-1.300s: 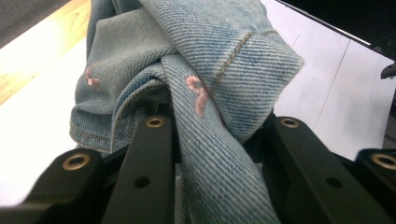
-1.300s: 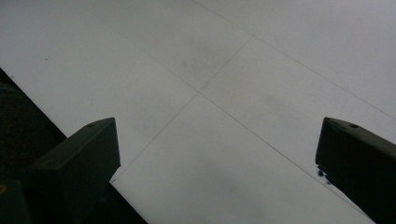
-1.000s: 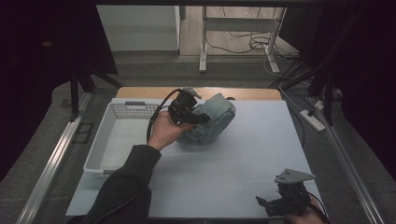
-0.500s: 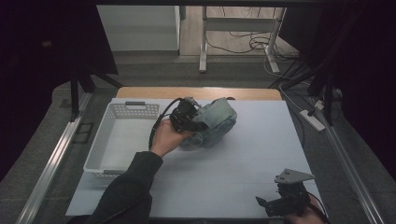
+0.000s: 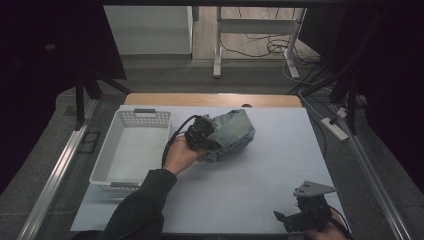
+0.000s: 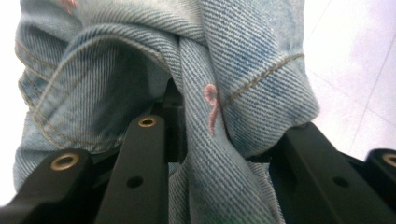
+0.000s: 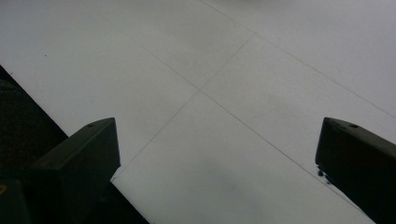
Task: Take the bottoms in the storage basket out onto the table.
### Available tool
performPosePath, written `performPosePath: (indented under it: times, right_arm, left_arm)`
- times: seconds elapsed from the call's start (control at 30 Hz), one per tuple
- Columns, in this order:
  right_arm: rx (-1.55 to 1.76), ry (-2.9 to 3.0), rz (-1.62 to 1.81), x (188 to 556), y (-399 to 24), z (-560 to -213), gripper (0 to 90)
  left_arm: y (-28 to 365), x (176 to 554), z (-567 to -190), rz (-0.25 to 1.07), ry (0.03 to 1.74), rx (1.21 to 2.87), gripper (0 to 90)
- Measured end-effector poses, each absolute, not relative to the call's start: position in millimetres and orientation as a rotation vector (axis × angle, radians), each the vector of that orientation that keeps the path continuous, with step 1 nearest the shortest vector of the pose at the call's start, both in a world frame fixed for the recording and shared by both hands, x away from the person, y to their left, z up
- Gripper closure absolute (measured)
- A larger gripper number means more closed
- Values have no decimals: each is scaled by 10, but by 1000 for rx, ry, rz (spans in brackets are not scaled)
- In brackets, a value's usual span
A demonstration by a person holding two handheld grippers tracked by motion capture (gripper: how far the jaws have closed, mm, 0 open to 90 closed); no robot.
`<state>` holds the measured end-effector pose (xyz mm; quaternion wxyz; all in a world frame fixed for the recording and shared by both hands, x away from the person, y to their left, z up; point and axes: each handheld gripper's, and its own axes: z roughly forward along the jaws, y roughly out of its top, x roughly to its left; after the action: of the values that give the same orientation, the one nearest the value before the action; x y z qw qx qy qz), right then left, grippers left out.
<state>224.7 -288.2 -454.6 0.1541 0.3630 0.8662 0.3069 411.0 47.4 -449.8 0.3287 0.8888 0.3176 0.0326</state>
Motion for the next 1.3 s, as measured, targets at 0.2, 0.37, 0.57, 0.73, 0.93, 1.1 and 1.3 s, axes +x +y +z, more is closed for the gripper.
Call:
performPosePath:
  times: [0.2,0.37,0.57,0.73,0.93,1.1,1.3]
  right_arm:
    - [1034,2490,870,2248,-2879,-4544,0]
    - [1033,2488,870,2247,-2876,-4547,0]
    - [1030,2491,866,2246,-2873,-4548,1]
    - [1030,2491,869,2246,-2871,-4550,1]
    - [1027,2495,867,2245,-2868,-4551,1]
    - [1026,2497,864,2245,-2866,-4551,0]
    - [1019,2502,857,2245,-2864,-4551,1]
  left_arm:
    - [451,4125,-4608,71,842,2336,666]
    - [438,4131,-4680,47,851,2340,654]
    - [396,4113,-4816,35,848,2367,610]
    - [355,4076,-4902,61,824,2389,564]
    - [340,4027,-4967,108,796,2399,492]
    - [306,3992,-5002,132,783,2402,382]
    - [266,3988,-5133,159,787,2466,234]
